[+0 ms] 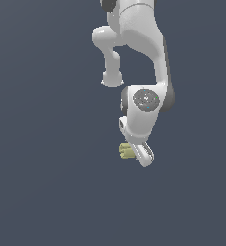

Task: Pick up the object and move it to a goal position.

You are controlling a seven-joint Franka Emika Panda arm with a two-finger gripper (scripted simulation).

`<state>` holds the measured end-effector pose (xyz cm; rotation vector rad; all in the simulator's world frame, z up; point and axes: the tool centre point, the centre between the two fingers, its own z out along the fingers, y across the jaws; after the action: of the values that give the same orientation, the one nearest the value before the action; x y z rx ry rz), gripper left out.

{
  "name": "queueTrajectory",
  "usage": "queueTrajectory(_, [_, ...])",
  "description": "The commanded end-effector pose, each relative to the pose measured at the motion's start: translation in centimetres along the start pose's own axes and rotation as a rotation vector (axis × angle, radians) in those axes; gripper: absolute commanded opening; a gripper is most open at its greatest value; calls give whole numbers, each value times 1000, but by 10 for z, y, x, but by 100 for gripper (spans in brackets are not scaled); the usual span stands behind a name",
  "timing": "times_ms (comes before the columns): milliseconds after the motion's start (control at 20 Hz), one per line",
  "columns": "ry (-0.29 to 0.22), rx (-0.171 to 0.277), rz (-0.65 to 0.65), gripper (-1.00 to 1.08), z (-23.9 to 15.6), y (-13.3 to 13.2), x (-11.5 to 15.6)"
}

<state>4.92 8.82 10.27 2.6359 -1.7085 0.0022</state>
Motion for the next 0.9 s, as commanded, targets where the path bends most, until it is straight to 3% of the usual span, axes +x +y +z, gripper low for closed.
queueTrajectory(0, [0,0,0,-100,-10,-18,-15])
queueTrajectory(500, [0,0,0,-100,-40,-75,-59])
queueTrajectory(850, [-1,0,0,-100,-52,-99,-76])
